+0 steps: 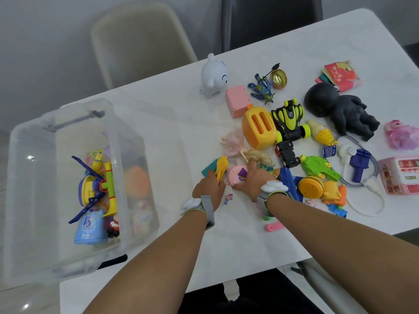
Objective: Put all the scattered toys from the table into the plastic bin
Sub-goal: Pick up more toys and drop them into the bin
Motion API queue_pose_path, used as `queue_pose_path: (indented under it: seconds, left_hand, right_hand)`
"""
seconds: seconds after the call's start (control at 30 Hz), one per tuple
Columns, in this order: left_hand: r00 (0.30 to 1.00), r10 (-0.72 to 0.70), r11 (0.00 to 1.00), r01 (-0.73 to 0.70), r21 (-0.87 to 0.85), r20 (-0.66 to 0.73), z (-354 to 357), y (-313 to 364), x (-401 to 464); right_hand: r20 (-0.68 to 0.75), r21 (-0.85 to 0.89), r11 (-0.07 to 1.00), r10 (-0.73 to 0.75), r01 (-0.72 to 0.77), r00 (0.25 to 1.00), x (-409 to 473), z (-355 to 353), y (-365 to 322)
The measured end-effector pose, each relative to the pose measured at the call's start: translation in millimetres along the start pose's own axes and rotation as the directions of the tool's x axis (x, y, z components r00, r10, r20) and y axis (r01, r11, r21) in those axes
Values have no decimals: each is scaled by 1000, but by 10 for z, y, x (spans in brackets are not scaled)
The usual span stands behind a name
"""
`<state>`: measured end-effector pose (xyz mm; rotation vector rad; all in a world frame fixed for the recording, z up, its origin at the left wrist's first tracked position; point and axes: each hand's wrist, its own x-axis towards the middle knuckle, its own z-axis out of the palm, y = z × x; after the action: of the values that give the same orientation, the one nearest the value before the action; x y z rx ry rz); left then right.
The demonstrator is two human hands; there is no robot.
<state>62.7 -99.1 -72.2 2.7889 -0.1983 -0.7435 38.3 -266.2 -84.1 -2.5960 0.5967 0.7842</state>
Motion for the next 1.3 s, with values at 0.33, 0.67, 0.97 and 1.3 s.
queue_pose_path:
  seconds: [0.33, 0.67, 0.97, 1.3]
  left_hand:
    - [995, -82, 996, 79, -46, -55, -32, -298, -75]
    - [996, -79, 992, 73, -107, -49, 12, -303, -110]
    - [996, -85, 991, 83, -105, -17, 39, -415, -223]
    - [997, -76, 990, 76, -116, 4, 75, -450, -326]
  right_hand:
    - [-216, 146, 982, -82, 115, 973, 32, -26, 117]
    - [-270, 83, 989, -99, 126, 958, -239, 199, 206]
    - [-206, 22, 986, -156, 164, 966, -133, 328, 204]
    - [-136, -33, 971, -238, 236, 962, -169, 237, 39]
